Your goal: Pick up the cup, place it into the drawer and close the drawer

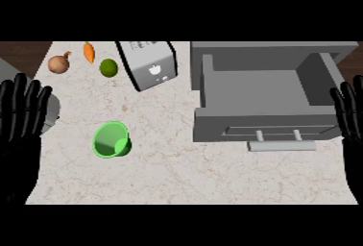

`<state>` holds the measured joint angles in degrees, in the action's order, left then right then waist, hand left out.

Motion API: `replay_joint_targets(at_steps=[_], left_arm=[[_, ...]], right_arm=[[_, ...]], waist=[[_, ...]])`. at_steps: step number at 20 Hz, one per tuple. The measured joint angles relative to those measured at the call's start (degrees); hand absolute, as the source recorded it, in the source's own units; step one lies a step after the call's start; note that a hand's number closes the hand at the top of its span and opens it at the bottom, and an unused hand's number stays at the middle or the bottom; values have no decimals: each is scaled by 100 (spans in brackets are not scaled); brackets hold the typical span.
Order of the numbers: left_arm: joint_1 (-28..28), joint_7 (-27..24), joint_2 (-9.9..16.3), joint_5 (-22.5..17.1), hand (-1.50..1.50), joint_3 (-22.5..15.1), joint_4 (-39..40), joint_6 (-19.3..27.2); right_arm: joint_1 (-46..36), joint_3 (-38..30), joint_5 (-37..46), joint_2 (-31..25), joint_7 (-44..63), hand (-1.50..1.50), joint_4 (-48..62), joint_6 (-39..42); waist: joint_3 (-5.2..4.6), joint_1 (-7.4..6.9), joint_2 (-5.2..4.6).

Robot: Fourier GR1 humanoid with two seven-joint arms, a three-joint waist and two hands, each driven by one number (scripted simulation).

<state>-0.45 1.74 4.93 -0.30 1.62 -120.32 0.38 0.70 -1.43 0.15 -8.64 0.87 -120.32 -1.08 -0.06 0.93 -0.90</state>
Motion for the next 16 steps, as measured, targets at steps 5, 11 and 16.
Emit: replay_joint_targets(at_steps=[5,11,16], left_arm=[[-132,-124,361,-863,-150,36,164,-900],[-127,233,542,-2261,-150,203,939,-1694],[-356,85,756,-2713,-150,568,1947,-2237]], right_arm=[[-161,17,-95,64,6,-150,-1,31],[-235,316,-330,-41,382,-150,140,416],[-468,416,-266,22,422,-150,503,500]], waist=[[1,-67,63],[-1,-82,67],[1,-86,78]])
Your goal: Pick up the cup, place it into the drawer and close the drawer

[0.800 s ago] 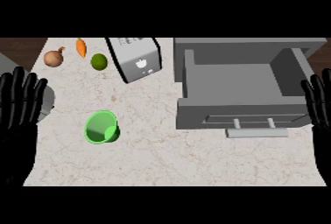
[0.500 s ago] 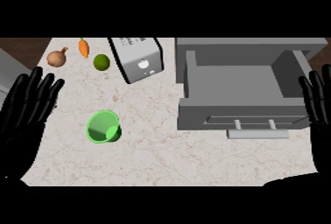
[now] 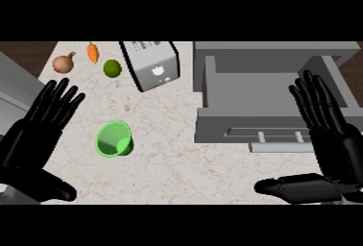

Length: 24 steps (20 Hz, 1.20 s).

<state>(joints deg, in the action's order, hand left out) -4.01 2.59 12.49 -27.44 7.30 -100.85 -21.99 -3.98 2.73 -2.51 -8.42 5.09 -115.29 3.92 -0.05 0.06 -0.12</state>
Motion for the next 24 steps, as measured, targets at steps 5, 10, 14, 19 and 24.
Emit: replay_joint_targets(at_steps=[5,10,14,19,24], left_arm=[[-330,-322,-3,407,-150,50,933,-110],[-446,-856,16,848,-150,93,1864,-295],[-596,-1317,82,1185,-150,189,2669,-364],[-772,-2156,164,1694,-150,249,3829,-443],[-1026,-3143,197,2195,-150,256,5106,-423]], right_arm=[[-413,-320,-232,-87,-27,-150,465,188],[-571,-428,-216,-103,-247,-150,758,312],[-769,-550,-250,-155,-204,-150,839,363],[-893,-649,-294,-199,-112,-150,835,416],[-958,-734,-375,-218,-34,-150,822,474]], waist=[[4,4,2],[3,6,4],[2,11,3],[1,21,3],[0,32,0]])
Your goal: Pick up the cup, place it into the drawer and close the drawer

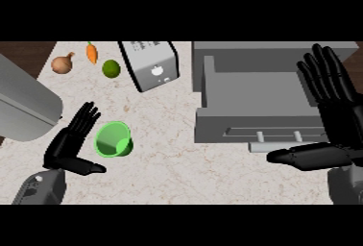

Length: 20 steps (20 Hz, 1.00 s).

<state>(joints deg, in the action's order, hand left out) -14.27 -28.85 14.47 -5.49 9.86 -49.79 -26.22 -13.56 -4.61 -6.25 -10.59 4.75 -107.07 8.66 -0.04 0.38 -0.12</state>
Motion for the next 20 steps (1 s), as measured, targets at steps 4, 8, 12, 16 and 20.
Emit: replay_joint_targets(at_steps=[4,8,12,16,20], left_arm=[[-419,-731,90,359,-150,41,1169,92],[-778,-1337,119,652,-150,52,2175,316],[-1157,-1758,234,824,-150,112,3011,487],[-1294,-2065,193,904,-150,125,3400,598],[-1324,-2308,167,972,-150,124,3649,680]], right_arm=[[-6,-42,-31,-7,140,-150,-147,-9],[-46,-52,-16,-2,153,-150,-125,10],[-69,-91,-64,-14,139,-150,-102,59],[-48,-66,-8,-10,121,-150,-110,66],[-71,-12,8,31,166,-150,-137,51]], waist=[[-2,20,-5],[-4,36,-12],[-11,81,-32],[-14,98,-41],[-20,136,-60]])
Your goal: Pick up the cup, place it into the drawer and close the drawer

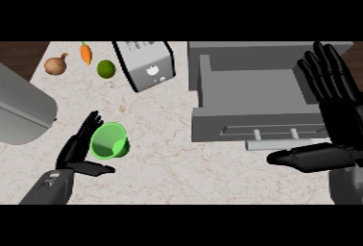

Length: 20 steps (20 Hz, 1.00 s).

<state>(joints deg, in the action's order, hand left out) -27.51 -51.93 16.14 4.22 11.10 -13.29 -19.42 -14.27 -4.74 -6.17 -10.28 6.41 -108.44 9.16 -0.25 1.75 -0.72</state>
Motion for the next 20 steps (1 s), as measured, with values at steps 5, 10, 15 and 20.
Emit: replay_joint_targets(at_steps=[5,10,15,20], left_arm=[[-42,-208,-62,74,-150,-21,153,77],[-209,-292,-239,124,-150,-34,270,163],[-293,-271,-332,128,-150,-44,332,38],[-339,-250,-482,116,150,-94,233,-242]], right_arm=[[-97,-28,-35,-20,42,-150,64,23],[-114,-46,-54,-20,20,-150,113,48],[-209,-112,-102,-86,116,-150,101,63],[-213,-166,-117,-141,91,-150,130,103]], waist=[[-1,2,-4],[-4,34,-17],[-8,53,-24],[-8,48,-20]])
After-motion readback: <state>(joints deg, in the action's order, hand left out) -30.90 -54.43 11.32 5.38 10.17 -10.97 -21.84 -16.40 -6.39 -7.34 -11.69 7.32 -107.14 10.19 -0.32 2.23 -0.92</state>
